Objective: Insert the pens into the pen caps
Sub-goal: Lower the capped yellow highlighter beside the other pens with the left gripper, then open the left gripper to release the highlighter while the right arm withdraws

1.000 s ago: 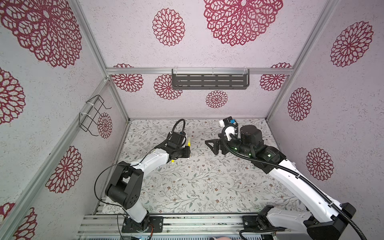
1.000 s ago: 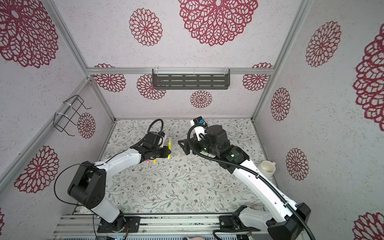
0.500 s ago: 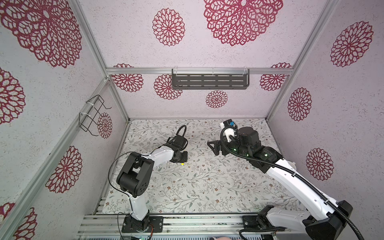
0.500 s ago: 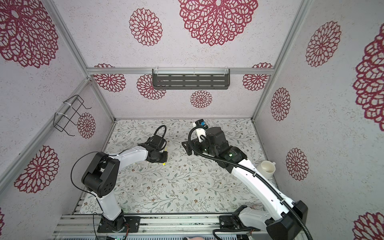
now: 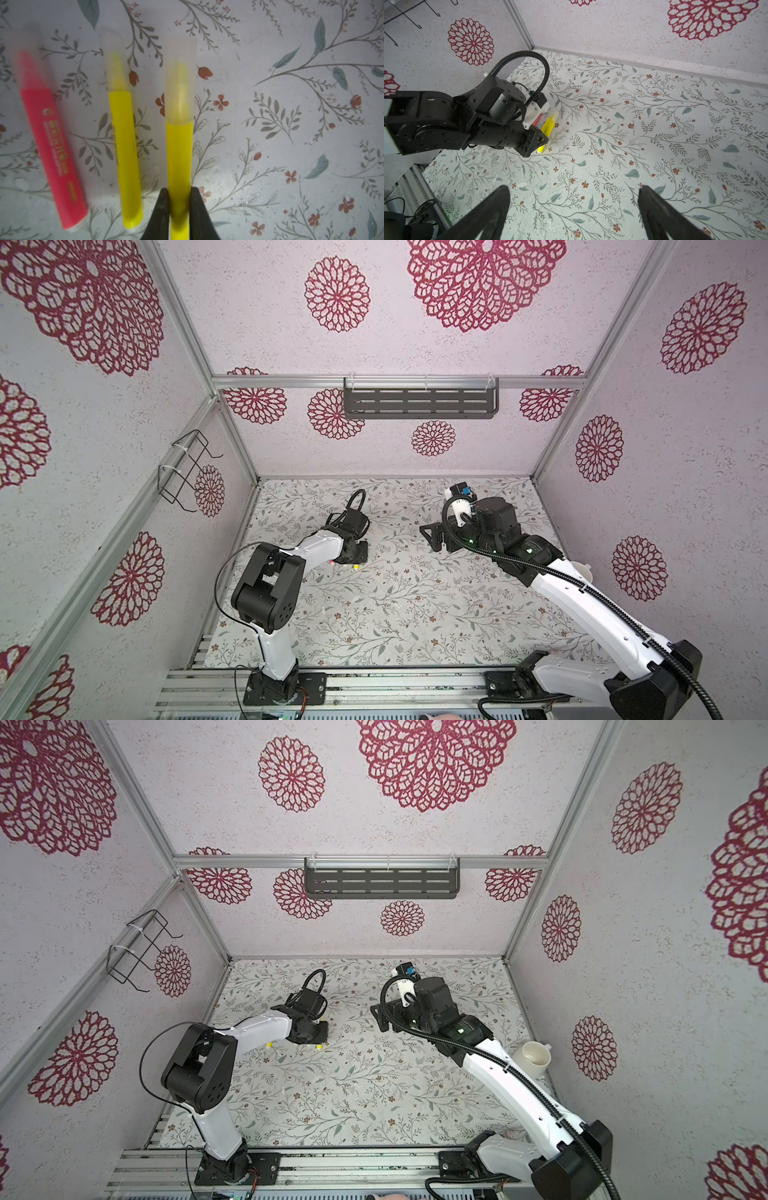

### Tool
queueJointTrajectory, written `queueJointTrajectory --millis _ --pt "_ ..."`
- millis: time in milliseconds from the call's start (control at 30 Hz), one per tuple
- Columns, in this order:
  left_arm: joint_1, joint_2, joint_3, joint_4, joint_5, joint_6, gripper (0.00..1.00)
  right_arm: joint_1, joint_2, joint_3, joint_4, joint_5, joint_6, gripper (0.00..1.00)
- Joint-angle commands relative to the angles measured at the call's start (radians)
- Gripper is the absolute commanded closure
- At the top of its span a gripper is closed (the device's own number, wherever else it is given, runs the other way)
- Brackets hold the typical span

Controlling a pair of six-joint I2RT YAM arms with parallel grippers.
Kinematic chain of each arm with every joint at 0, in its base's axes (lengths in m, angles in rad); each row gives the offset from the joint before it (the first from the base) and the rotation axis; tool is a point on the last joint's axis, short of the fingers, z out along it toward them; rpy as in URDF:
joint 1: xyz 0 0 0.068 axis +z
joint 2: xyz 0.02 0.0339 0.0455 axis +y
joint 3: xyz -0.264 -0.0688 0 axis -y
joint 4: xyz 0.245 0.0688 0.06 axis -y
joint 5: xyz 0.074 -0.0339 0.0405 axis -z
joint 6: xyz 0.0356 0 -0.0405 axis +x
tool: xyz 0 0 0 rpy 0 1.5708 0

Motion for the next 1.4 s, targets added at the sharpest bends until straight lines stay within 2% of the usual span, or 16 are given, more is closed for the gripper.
queueJointTrajectory --millis 0,133,200,500,700,833,1033,1233,1367 --pt "0.014 -0.017 0.015 -0.001 -0.018 0.013 0.89 -0.005 -0.013 0.013 0.032 0.000 0.016 0.01" --pt "0.014 -0.029 0.021 -0.012 -0.035 0.016 0.64 -0.007 -0.017 0.012 0.035 0.001 0.016 0.01" --pt "0.015 -0.048 0.020 -0.013 -0.050 0.016 0.58 -0.008 -0.020 0.012 0.036 0.001 0.017 0.01" --pt "0.015 -0.213 -0.002 0.023 -0.075 0.019 0.51 -0.020 -0.045 0.006 0.022 0.021 0.006 0.01" --pt "0.012 -0.394 -0.096 0.154 -0.095 0.043 0.49 -0.037 -0.065 -0.017 0.039 0.082 0.016 0.01" --pt "0.012 -0.493 -0.136 0.198 -0.156 0.067 0.47 -0.055 -0.077 -0.033 0.051 0.171 0.016 0.01" --pt "0.013 -0.587 -0.152 0.235 -0.304 0.129 0.44 -0.104 -0.095 -0.060 0.092 0.355 0.024 0.01" --pt "0.013 -0.652 -0.173 0.293 -0.398 0.177 0.40 -0.169 -0.158 -0.131 0.187 0.403 0.028 0.01" --pt "0.014 -0.701 -0.210 0.325 -0.474 0.180 0.39 -0.174 -0.250 -0.257 0.351 0.469 -0.045 0.01"
